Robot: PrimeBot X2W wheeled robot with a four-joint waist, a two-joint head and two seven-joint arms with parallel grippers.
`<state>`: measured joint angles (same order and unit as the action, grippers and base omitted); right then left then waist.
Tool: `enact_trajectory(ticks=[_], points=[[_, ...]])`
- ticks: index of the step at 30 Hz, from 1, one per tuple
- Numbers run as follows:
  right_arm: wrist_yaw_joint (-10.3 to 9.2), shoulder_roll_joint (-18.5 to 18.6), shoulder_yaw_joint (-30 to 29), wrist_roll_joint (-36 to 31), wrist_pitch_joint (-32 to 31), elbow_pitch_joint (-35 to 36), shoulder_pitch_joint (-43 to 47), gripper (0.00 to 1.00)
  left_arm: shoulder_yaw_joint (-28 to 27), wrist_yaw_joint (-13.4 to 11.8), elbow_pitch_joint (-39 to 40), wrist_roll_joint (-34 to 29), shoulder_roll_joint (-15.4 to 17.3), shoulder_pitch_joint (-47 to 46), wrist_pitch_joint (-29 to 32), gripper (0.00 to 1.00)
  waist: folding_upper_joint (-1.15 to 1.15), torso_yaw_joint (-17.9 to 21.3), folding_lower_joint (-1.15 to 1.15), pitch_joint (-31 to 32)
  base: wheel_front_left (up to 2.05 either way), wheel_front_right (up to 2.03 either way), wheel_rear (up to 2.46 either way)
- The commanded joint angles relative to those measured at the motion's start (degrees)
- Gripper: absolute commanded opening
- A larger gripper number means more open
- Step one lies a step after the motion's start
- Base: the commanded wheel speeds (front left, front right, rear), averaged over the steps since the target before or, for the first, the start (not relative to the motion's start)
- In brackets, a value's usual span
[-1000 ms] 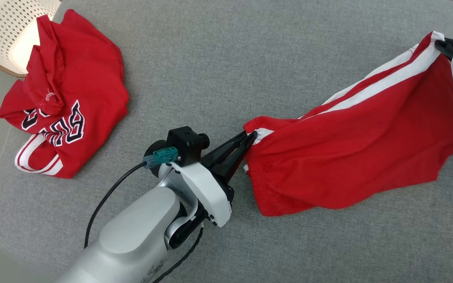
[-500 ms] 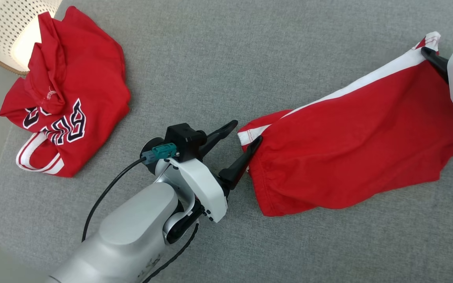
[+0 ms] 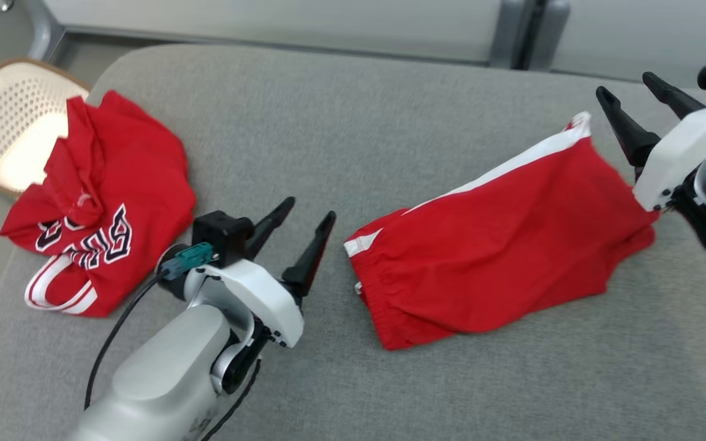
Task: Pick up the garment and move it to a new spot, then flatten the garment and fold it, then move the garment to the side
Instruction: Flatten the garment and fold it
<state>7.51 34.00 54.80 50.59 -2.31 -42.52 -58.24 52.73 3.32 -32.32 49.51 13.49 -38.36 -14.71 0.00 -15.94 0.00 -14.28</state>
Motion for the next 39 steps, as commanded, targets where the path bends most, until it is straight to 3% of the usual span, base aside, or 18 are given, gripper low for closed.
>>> enact_trajectory(ticks=[1, 7, 12, 17, 27, 33, 39], points=[[-0.04, -1.63, -2.14, 1.58, 3.76, -0.91, 2.37, 1.00, -1.25, -1.53, 0.31, -0.37, 0.84, 1.36, -0.32, 1.00, 0.00, 3.38, 0.00, 4.57, 0.00, 0.00, 0.00], [-0.03, -7.10, -4.96, -1.01, 15.41, -0.05, 11.04, 1.00, -9.41, -6.87, 5.11, -2.22, 2.32, 7.61, -0.53, 1.00, 0.00, 8.27, 0.00, 10.45, 0.00, 0.00, 0.00], [-0.03, -9.36, -8.62, -4.12, 17.25, 2.01, 16.31, 1.00, -13.65, -8.67, 9.56, -6.99, 2.77, 12.56, -0.54, 1.00, 0.00, 10.53, 0.00, 12.42, 0.00, 0.00, 0.00], [-0.03, -12.40, -18.87, -12.97, 17.55, 8.39, 27.03, 1.00, -20.45, -11.00, 14.34, -13.63, 0.48, 21.23, -0.55, 1.00, 0.00, 12.89, 0.00, 14.87, 0.00, 0.00, 0.00], [-0.04, -20.73, -37.98, -27.67, 17.47, 18.90, 47.08, 1.00, -30.51, -10.01, 19.66, -25.74, -5.84, 33.01, -0.56, 1.00, 0.00, 14.71, 0.00, 16.98, 0.00, 0.00, 0.00], [-0.02, -24.86, -44.20, -32.80, 17.48, 23.14, 53.58, 1.00, -34.52, -9.28, 21.64, -30.63, -8.59, 38.04, -0.56, 1.00, 0.00, 15.04, 0.00, 17.76, 0.00, 0.00, 0.00], [-0.02, -27.25, -46.84, -36.42, 17.48, 25.80, 57.60, 1.00, -36.15, -7.27, 22.43, -34.65, -10.09, 41.24, -0.57, 1.00, 0.00, 14.36, 0.00, 17.81, 0.00, 0.00, 0.00]])
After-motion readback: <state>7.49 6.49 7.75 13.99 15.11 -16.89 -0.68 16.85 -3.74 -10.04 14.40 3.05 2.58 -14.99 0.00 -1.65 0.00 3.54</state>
